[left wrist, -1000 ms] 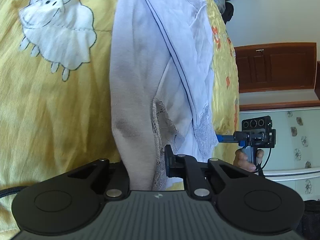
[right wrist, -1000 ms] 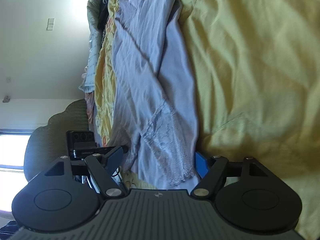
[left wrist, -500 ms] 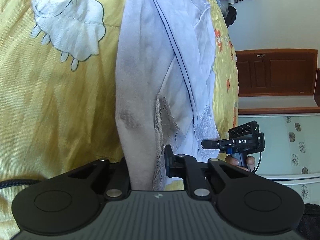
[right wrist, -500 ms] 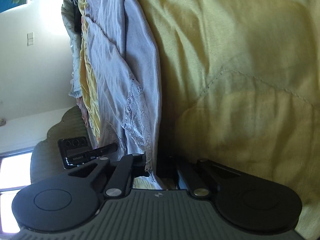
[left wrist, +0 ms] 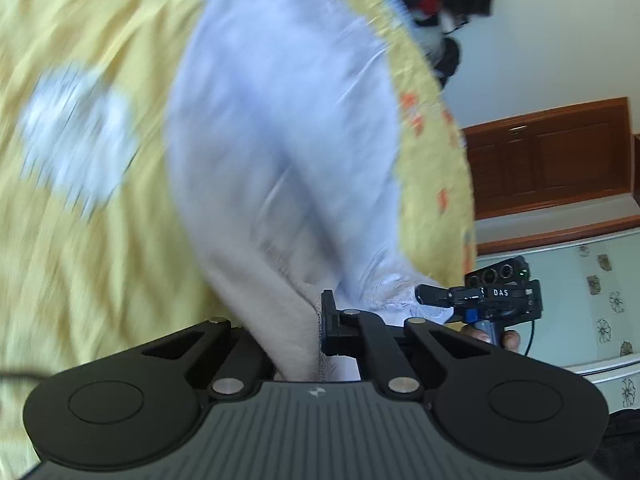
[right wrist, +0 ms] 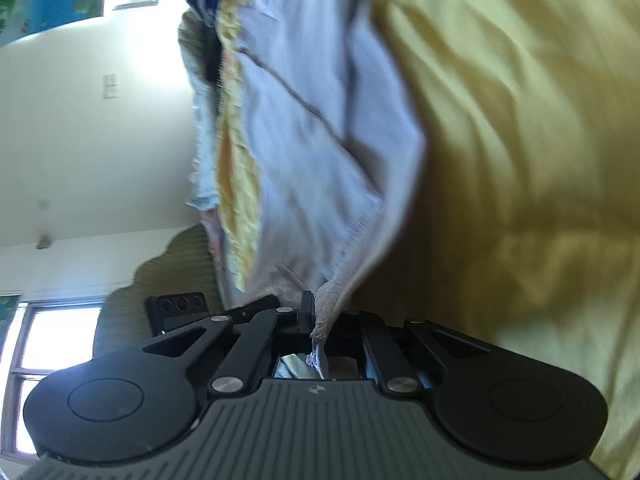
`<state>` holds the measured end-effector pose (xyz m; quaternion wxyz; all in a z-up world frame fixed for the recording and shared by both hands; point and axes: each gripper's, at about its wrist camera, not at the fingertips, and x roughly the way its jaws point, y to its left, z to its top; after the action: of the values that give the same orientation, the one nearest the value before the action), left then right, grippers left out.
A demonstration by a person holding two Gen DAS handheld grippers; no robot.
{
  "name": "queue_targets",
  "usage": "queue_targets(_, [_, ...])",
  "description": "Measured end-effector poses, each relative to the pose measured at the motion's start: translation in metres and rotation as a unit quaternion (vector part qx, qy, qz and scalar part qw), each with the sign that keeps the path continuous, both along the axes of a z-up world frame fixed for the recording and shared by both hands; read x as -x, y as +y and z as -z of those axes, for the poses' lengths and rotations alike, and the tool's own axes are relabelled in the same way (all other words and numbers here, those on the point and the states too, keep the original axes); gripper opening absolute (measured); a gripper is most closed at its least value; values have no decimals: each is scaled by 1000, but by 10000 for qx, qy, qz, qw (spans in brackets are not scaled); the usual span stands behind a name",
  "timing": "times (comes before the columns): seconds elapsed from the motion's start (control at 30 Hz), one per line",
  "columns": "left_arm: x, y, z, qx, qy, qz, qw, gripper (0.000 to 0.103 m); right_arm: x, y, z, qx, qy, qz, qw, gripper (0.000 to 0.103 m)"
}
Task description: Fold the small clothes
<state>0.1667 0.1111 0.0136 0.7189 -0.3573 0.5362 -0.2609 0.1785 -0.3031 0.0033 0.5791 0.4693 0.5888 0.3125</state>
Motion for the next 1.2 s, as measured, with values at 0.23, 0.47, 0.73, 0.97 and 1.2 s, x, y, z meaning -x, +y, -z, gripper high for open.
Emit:
queue_targets(0.23, [-135, 13, -54, 260, -932, -789, 9922, 3, -138, -11, -38, -618, -768, 1037, 9897, 8])
queue_targets(0.47, [-259, 21, -2, -393, 151, -1526, 9874, 8, -263, -25, 22, 20, 136, 2301, 9731, 70])
queue_targets(0.73, [-263, 29, -48, -159, -396, -996, 9941, 87, -260, -25, 2, 529, -712, 1778, 9801, 70])
queue_targets(0.97, [-237, 8, -106, -2955, -2423, -925, 9195, 87, -279, -22, -30, 1314, -1510, 1467, 9687, 59])
queue_targets(1.2, [-235, 14, -46, -2206, -1587, -623, 9603, 86, -296, -11, -22, 1681, -1406, 1230, 9679, 48])
